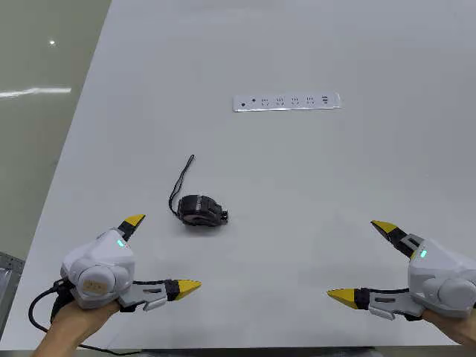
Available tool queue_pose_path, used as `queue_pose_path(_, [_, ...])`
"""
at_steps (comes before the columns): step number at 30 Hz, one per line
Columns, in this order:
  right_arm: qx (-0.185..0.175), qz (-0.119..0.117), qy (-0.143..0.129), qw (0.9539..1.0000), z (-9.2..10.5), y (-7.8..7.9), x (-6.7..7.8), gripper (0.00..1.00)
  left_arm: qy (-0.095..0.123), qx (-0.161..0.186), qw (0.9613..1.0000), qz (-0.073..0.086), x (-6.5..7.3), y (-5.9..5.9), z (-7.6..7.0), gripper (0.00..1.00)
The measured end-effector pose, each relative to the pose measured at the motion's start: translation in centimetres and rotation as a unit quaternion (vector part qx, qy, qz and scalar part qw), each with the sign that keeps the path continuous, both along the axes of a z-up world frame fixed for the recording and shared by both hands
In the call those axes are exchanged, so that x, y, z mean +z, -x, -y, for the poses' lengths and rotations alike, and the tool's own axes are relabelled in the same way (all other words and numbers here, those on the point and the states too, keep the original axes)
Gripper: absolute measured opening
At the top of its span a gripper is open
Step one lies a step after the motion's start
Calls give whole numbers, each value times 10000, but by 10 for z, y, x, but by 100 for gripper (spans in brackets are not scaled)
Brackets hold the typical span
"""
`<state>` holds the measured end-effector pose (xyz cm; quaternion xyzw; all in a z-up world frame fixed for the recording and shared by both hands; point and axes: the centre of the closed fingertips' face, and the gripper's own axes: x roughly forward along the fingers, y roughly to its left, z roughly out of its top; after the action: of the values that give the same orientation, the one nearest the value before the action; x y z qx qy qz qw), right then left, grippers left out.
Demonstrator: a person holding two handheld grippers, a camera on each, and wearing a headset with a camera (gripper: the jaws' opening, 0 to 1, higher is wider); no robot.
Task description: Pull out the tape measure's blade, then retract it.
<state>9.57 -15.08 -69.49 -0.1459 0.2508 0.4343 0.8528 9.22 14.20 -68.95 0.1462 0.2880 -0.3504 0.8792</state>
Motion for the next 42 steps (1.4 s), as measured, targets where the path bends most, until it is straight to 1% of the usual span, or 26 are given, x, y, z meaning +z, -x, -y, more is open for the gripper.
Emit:
queue_pose_path(14, [38,-10,9,10000,-1,1,0,97,0,-14,10000,14,2,0,1,99])
queue_pose_path(27, [123,-6,38,9999,-1,-3,-1,96,-82,-81,9999,-18,0,-2,-1,98])
queue_pose_path(32, [209,-30,62,9998,-2,-5,-2,95,-100,-99,9999,-28,0,-5,-2,96])
queue_pose_path(42, [495,30,143,9987,-9,-11,-2,91,-187,-202,9996,-26,-1,-13,-4,94])
